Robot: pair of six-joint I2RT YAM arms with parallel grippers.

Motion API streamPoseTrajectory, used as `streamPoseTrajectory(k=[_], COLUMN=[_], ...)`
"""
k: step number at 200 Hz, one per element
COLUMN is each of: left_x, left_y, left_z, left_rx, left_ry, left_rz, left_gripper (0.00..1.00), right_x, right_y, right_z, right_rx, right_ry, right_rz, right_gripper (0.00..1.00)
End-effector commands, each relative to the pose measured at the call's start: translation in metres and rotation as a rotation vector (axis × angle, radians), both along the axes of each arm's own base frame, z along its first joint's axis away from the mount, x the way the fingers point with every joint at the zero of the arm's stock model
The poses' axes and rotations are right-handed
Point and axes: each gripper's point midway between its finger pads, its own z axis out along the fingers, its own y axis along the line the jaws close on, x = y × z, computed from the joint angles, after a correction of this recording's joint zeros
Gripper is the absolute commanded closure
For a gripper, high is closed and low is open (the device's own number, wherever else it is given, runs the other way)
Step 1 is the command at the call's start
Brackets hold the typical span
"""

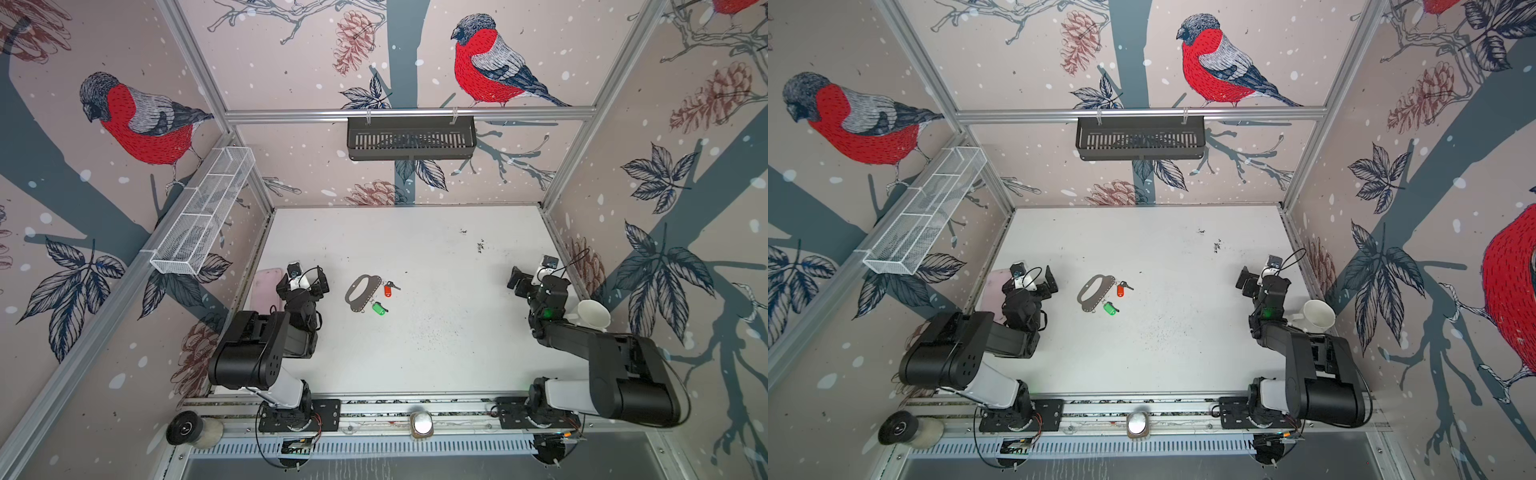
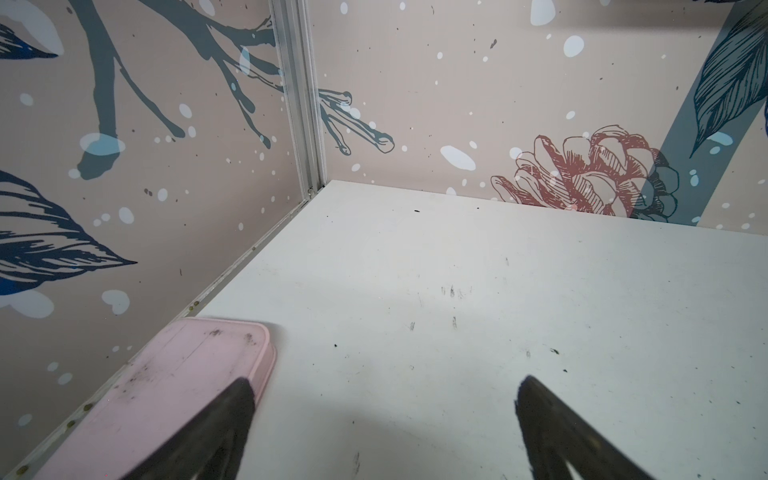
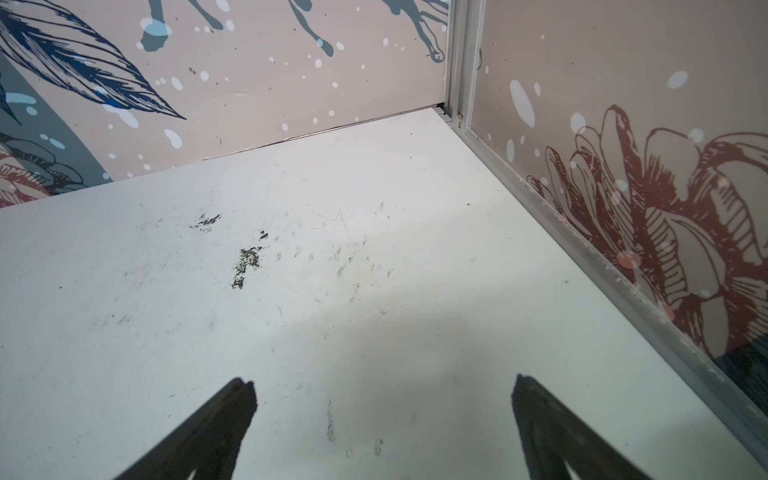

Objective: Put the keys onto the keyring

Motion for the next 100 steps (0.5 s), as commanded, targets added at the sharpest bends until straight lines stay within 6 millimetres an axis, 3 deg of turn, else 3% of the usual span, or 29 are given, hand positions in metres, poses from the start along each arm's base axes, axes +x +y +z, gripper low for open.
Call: streamPoseTrajectory(k=[1, 31, 50, 60, 80, 100], left_x=[0.002, 0.002, 0.002, 0.002, 0.002, 0.002], left_y=[0.0, 0.0, 0.0, 0.0, 0.0, 0.0], left_z=[0.012, 0.012, 0.012, 0.012, 0.012, 0.012], left_rx=[0.009, 0.009, 0.009, 0.01, 0.01, 0.01], left_ry=[-0.047, -0.047, -0.048, -0.046, -0.047, -0.046], left_rz=[0.0, 0.0, 0.001, 0.002, 0.001, 0.0], left_gripper=[0.02, 0.02, 0.02, 0.02, 0.02, 0.02], right_x=[0.009, 0.016, 0.006, 0.0, 0.009, 0.006], right_y=[0.013, 0.045, 0.044, 0.046, 0.036, 0.037], right_z=[0.029, 0.021, 0.017, 0.026, 0.014, 0.021], right_rx=[-0.032, -0.112, -0.119, -0.126, -0.11, -0.118], right_ry=[-0.161, -0.138, -0.169, -0.246, -0.147, -0.196], right_rz=[0.082, 0.224, 0.213, 0.212, 0.156, 0.156], right_gripper=[0.0, 0.0, 0.0, 0.0, 0.0, 0.0])
